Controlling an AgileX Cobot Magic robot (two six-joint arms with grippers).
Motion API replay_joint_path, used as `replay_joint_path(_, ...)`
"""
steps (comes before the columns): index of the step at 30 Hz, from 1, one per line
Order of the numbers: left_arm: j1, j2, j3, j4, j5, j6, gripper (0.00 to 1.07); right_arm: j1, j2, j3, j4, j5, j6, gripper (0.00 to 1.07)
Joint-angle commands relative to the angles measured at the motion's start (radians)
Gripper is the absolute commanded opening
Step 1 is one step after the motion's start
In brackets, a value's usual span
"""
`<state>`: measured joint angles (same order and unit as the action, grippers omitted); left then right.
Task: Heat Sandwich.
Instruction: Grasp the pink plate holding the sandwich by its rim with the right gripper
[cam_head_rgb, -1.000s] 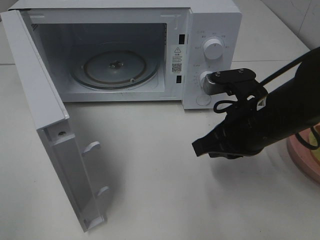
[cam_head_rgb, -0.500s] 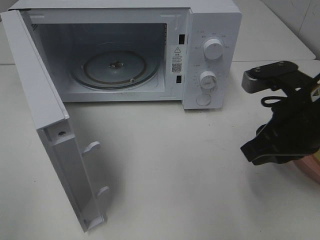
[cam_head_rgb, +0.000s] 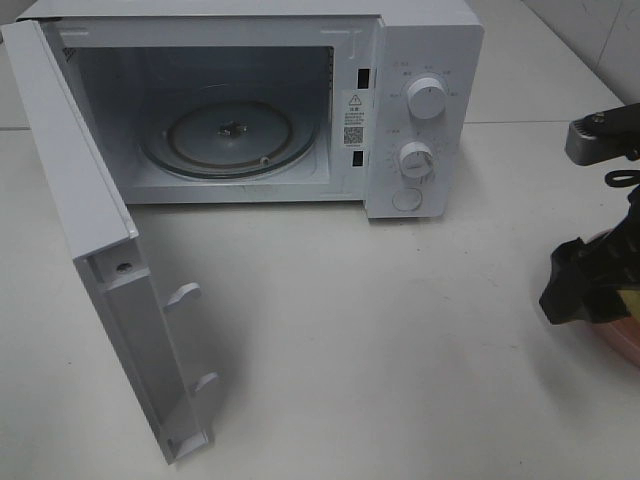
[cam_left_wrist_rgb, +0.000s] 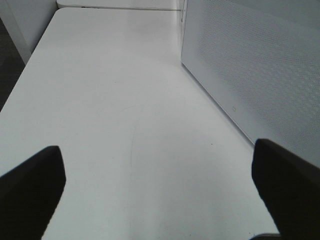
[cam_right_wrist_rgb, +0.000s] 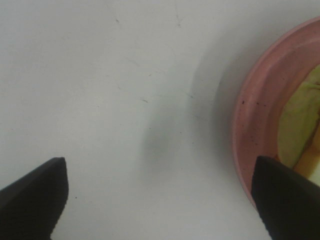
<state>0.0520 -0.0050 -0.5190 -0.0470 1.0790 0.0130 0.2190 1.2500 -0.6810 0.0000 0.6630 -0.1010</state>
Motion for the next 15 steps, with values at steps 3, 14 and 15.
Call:
replay_joint_path(3, -0.005, -0.016, 0.002, -0.006, -0.009, -0.003, 0.96, -0.054, -0.002, 0.001, -0.011, 0.006, 0.025, 0.96)
replay_joint_path(14, -0.005, -0.016, 0.002, -0.006, -0.009, -0.003, 0.96, -0.069, 0.152, -0.034, -0.131, -0.019, 0.174, 0.93)
replay_joint_path(15, -0.005, -0.016, 0.002, -0.006, -0.009, -0.003, 0.96, -0.069, 0.165, -0.039, -0.135, -0.019, 0.178, 0.92)
